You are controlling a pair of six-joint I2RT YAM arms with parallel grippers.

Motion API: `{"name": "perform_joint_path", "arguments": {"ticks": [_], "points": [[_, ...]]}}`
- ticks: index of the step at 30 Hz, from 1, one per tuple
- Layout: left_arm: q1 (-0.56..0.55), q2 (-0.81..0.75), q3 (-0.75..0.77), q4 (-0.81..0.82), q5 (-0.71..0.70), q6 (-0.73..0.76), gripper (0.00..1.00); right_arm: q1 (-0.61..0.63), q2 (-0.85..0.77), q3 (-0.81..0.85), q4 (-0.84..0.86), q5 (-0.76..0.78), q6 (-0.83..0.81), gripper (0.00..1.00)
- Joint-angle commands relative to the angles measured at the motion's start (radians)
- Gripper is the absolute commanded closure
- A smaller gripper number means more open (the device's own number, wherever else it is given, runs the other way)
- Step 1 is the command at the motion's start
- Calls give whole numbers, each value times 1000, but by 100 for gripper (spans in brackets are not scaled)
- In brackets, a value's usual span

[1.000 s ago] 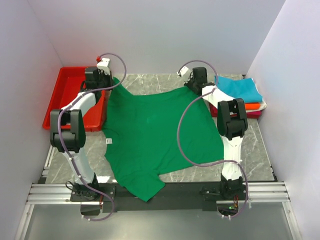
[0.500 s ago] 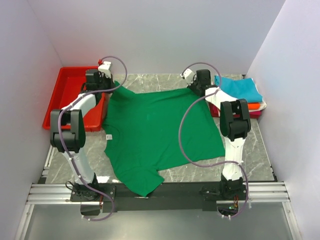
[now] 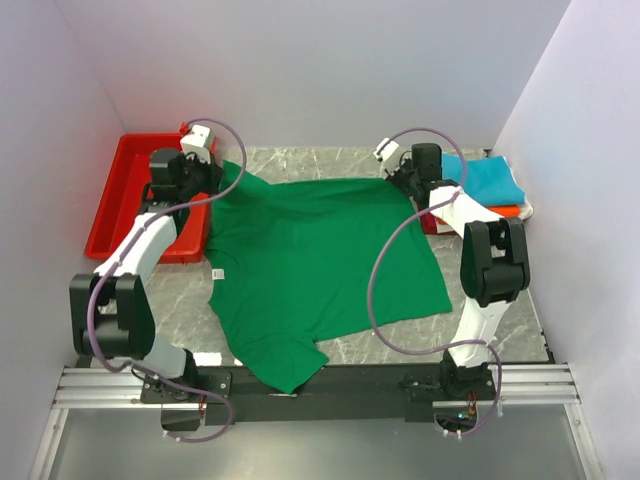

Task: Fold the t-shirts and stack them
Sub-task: Fold the tshirt

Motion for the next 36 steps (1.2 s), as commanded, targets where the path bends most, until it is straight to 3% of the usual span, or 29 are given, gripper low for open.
{"name": "perform_joint_path", "arguments": {"ticks": [1, 25, 36], "points": [[1, -77, -66, 2, 42, -4, 99, -14, -69, -44, 42, -33, -17, 100], [-74, -166, -157, -130, 31, -1, 99, -70, -49, -95, 26, -63, -53, 100], [-75, -287, -204, -171, -110, 13, 99, -68, -66, -127, 11, -80, -71, 100]]}}
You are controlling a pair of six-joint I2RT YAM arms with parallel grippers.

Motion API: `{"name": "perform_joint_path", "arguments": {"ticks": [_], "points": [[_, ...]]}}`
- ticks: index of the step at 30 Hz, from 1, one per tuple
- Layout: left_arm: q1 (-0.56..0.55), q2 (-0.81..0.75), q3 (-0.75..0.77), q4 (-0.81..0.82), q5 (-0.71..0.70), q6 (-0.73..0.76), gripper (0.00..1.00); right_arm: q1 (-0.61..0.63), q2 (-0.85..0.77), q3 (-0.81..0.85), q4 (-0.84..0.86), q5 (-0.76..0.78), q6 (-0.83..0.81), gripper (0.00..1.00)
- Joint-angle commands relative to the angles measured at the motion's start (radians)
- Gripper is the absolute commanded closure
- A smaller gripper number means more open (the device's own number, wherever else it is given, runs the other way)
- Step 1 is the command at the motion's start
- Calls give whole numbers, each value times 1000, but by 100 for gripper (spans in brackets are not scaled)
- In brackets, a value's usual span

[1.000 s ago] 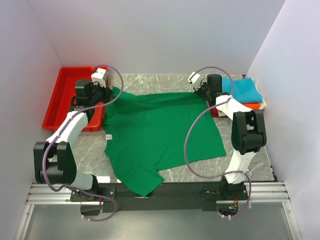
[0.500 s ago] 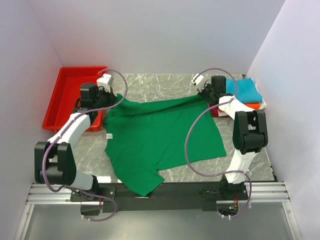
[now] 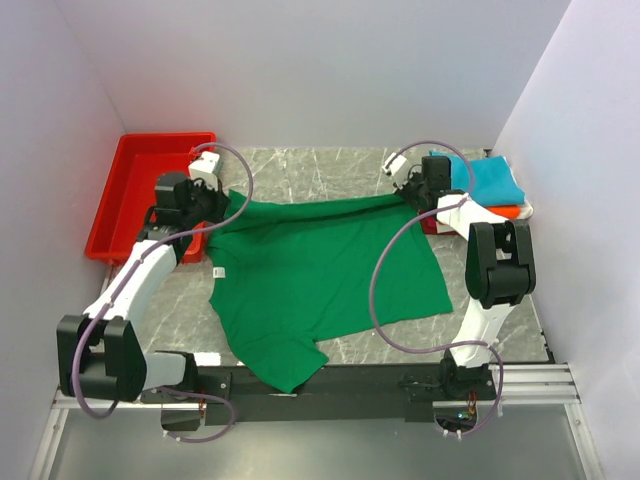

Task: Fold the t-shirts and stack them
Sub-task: Fold the tshirt

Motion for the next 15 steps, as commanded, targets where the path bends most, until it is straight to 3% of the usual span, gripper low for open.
{"name": "perform_joint_path", "arguments": {"ticks": [1, 15], "points": [[-2, -60, -22, -3, -60, 16, 99, -9, -28, -7, 12, -18, -15, 100], [-14, -83, -53, -46, -10, 17, 99, -9, -48, -36, -6, -22, -32, 100]]}}
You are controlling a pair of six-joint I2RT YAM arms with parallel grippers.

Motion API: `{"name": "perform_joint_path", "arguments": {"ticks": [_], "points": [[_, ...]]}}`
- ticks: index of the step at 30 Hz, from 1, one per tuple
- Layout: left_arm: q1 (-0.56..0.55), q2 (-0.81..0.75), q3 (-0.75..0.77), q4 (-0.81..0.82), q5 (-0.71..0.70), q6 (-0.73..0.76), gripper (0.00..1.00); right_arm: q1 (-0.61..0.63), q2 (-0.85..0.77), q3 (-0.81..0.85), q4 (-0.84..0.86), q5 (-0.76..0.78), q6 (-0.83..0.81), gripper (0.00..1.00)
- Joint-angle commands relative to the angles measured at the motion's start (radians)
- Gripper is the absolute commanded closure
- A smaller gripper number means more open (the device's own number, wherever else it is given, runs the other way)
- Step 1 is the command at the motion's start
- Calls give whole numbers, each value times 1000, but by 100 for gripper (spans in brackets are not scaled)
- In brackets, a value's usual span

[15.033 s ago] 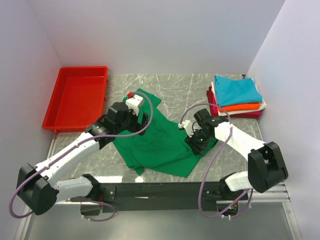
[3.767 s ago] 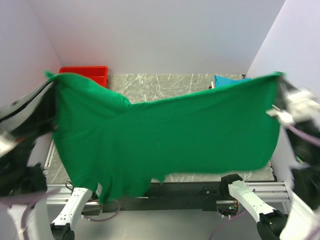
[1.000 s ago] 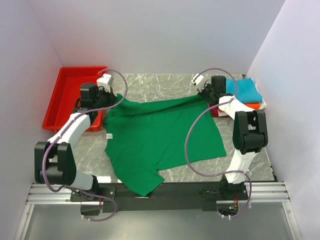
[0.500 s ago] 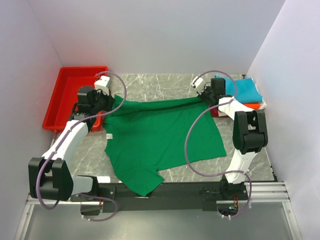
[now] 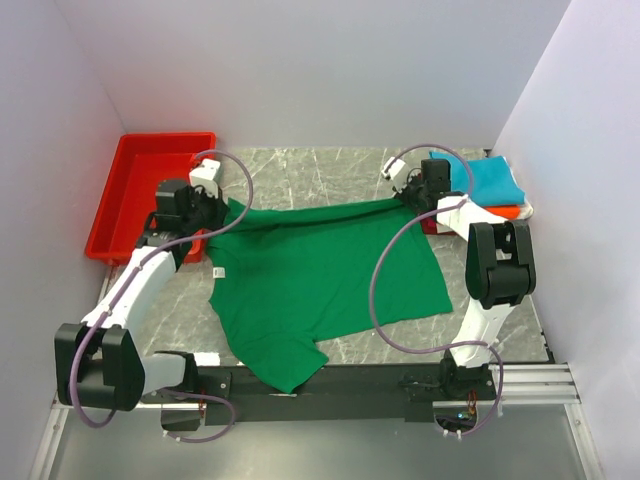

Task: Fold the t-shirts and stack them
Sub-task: Fold the tshirt

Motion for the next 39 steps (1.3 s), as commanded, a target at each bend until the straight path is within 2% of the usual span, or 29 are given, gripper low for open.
{"name": "perform_joint_path", "arguments": {"ticks": [1, 6, 7, 8, 10, 11, 12, 13, 14, 15, 17, 20, 22, 25, 26, 27, 29, 32, 39], "points": [[-9, -46, -23, -11, 18, 12, 99, -9, -50, -27, 6, -3, -15, 100], [-40, -86, -58, -92, 63, -9, 98, -12, -77, -76, -3, 0, -56, 98], [-46, -89, -61, -114, 72, -43, 98, -14, -82, -90, -9, 3, -71, 95], [-54, -91, -58, -140, 77, -58, 96, -14, -85, -95, -17, 4, -77, 88], [-61, -86, -53, -230, 93, -124, 88, -20, -96, -105, -38, 9, -90, 76], [-61, -83, -38, -263, 101, -152, 82, -23, -102, -108, -51, 12, -93, 66], [-63, -83, -29, -295, 95, -185, 61, -25, -111, -118, -54, 12, -94, 61], [-64, -98, -14, -362, 97, -257, 57, -29, -132, -125, -64, 4, -96, 55], [-64, -117, -18, -373, 100, -291, 57, -32, -146, -125, -65, -2, -94, 52], [-66, -146, -26, -379, 89, -325, 49, -35, -160, -131, -77, -11, -93, 51], [-66, -239, -40, -383, -23, -426, 24, -38, -206, -139, -95, -39, -87, 50], [-66, -334, -47, -325, -54, -420, 22, -40, -252, -133, -159, -112, -77, 50], [-66, -344, -44, -303, -78, -395, 21, -37, -274, -118, -202, -158, -84, 50], [-66, -263, 5, -313, -92, -361, 24, -38, -289, -84, -343, -296, -167, 50], [-66, -190, 17, -320, -83, -353, 25, -37, -289, -79, -379, -325, -201, 50], [-66, -151, 31, -338, -51, -339, 31, -37, -286, -76, -431, -368, -237, 50], [-66, -41, 72, -366, -31, -310, 32, -35, -274, -76, -480, -394, -342, 50], [-66, 67, 108, -393, -8, -282, 33, -23, -223, -41, -528, -382, -403, 50], [-71, 233, 184, -450, -44, -220, 35, 52, -130, 77, -563, -329, -368, 50]]}}
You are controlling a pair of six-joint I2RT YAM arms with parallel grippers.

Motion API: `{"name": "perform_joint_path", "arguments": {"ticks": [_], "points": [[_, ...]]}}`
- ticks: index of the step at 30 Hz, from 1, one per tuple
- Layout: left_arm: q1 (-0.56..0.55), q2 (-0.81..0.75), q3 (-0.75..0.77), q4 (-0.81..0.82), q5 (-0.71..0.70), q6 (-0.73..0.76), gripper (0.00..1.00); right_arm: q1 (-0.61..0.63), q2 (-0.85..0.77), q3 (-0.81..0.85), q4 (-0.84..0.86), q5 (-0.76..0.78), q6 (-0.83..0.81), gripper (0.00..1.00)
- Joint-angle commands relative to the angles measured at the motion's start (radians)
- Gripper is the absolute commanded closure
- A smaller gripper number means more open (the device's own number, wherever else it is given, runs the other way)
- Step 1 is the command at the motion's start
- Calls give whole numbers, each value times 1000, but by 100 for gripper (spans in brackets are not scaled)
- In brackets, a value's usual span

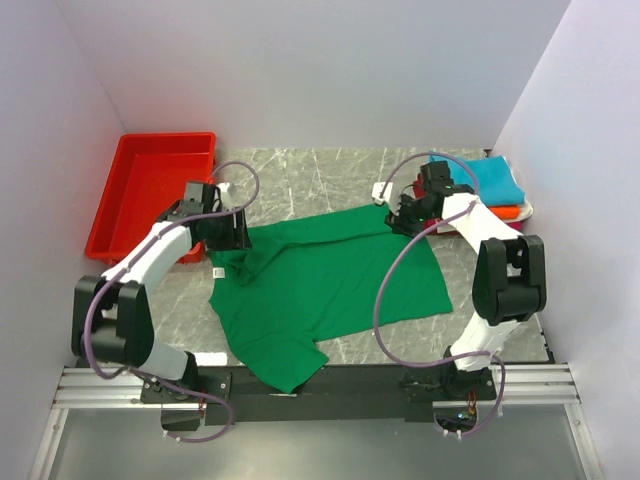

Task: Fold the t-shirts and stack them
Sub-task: Fold the tshirt

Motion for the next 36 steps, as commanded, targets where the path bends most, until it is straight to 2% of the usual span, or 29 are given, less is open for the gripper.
{"name": "perform_joint_path", "arguments": {"ticks": [1, 5, 8, 11, 15, 18, 22, 25, 29, 34, 36], "points": [[-8, 49, 83, -13, -29, 45, 36, 55, 11, 54, -21, 17, 16, 50], [-8, 100, 100, 28, -76, 8, 44, 101, 37, 66, 46, 62, 111, 52], [-8, 132, 114, 36, -76, -24, 51, 131, 66, 104, 36, 72, 190, 54], [-8, 155, 120, 36, -153, -52, 52, 167, 70, 106, 32, 74, 225, 55], [-2, 221, 171, 14, -334, -129, 55, 224, 40, 86, 38, 62, 239, 55], [2, 293, 209, -2, -404, -179, 62, 240, 31, 80, 45, 57, 253, 56], [2, 361, 252, -54, -498, -192, 66, 240, 17, 61, 51, 59, 256, 56], [1, 372, 255, -94, -578, -204, 66, 241, -1, 41, 57, 65, 250, 56], [1, 338, 234, -107, -604, -219, 63, 240, -32, 26, 58, 62, 251, 56], [-22, 298, 277, -137, -552, -213, 59, 240, -52, 18, 57, 66, 260, 56], [-30, 277, 290, -136, -477, -186, 57, 237, -65, 9, 54, 74, 260, 56]]}}
